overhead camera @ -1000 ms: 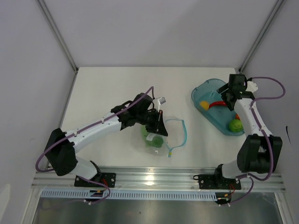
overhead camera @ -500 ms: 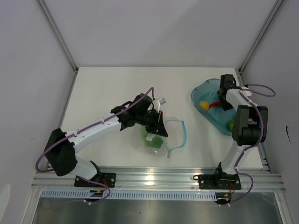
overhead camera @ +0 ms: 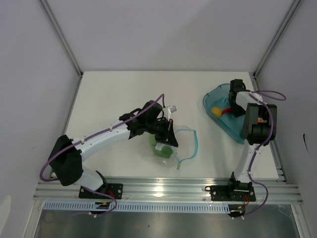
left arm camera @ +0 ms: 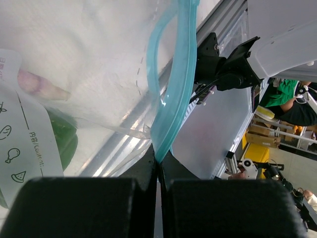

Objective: Place the food in the zip-top bag and seal the zipper
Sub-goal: Pick up the fake vegetable from the bin.

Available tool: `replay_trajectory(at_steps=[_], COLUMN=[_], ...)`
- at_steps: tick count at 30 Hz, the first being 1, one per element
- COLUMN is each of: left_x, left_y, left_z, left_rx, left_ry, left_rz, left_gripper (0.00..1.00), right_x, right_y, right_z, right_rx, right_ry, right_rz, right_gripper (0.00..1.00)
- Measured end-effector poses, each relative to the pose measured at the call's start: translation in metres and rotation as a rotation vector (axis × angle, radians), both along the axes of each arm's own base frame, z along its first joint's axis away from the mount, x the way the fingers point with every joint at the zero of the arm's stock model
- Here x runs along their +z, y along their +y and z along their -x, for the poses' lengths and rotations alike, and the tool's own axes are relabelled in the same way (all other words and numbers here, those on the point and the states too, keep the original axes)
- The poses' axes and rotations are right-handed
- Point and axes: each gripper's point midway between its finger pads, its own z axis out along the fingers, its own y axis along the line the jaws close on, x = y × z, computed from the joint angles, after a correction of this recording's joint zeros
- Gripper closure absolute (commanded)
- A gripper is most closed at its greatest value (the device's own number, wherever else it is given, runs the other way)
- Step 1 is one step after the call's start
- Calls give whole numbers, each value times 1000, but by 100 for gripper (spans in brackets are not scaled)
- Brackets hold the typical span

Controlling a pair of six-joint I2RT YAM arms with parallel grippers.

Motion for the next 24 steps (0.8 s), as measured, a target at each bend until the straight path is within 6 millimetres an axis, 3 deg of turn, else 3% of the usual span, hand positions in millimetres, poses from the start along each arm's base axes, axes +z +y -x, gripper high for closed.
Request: replay_trajectory(at_steps=[2,9,12,15,20,24], left_x=[-1,-1,-1,-1,-7,-7], left_y=[0,0,-1,-1,2,4], left_z=[1,1,1,1,3,5], left_rx=[-3,-5,-5,-4,-4,-3], left_ry=[3,5,4,3,10,11], left_rz=[0,1,2,3,-6,-7], left_gripper=[99,99,100,99,100,99], right_x=[-1,-6,-7,-8,-6,6], right_y=[-2,-4,-4,-4,-2,3], right_z=[-1,7,11,13,17,36], right_rx=[-7,-15,-17,-20,-14,23], right_ry=[13,63,79,86,85,85], right_rz=[6,14,12,11,5,-8], right_gripper=[31,60,86,100,100,100])
